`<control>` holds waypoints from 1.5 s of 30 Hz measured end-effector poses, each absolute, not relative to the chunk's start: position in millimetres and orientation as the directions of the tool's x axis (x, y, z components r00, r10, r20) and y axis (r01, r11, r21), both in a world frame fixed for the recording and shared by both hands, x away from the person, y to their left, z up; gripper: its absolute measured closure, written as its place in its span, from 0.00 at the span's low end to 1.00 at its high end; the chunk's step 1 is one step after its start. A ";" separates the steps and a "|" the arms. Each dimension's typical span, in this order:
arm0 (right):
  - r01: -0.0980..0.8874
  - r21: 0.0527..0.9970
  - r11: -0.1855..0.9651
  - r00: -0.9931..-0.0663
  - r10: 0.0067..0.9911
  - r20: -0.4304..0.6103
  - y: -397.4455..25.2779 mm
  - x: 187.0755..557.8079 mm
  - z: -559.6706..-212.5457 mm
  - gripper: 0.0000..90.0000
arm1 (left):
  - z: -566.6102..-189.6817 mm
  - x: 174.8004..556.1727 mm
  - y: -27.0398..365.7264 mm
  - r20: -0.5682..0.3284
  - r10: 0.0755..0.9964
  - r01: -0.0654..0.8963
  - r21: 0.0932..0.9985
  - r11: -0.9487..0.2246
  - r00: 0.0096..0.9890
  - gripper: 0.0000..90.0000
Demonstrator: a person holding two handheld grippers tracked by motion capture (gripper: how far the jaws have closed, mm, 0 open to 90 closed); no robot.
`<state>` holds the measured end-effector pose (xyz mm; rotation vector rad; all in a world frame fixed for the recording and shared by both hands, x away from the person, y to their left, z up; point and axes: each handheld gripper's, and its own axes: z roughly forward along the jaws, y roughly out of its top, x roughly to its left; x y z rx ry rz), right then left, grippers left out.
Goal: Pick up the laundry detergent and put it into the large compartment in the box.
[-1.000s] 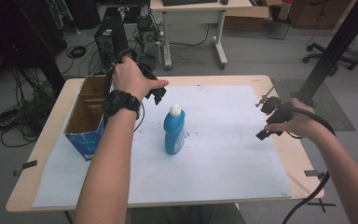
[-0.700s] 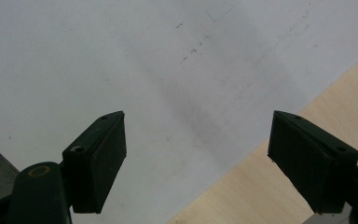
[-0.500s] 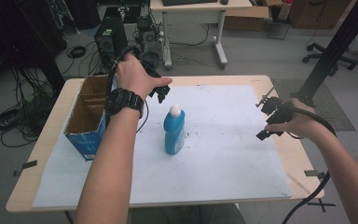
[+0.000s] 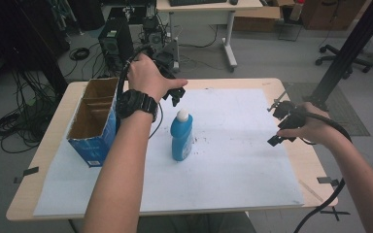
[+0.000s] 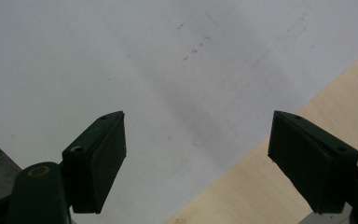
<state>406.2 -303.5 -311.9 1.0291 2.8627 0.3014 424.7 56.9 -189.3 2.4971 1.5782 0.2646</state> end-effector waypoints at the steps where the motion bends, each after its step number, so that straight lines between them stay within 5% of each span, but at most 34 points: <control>1: 0.623 0.212 0.753 -0.769 0.639 -0.013 -303.7 406.0 -311.6 0.22 | -189.7 424.3 55.3 0.054 0.907 0.875 0.246 -0.417 0.418 0.11; 45: 0.634 0.218 0.742 -0.760 0.650 -0.007 -309.1 402.9 -313.6 0.21 | -218.6 420.1 14.2 0.053 0.903 0.881 0.206 -0.427 0.426 0.11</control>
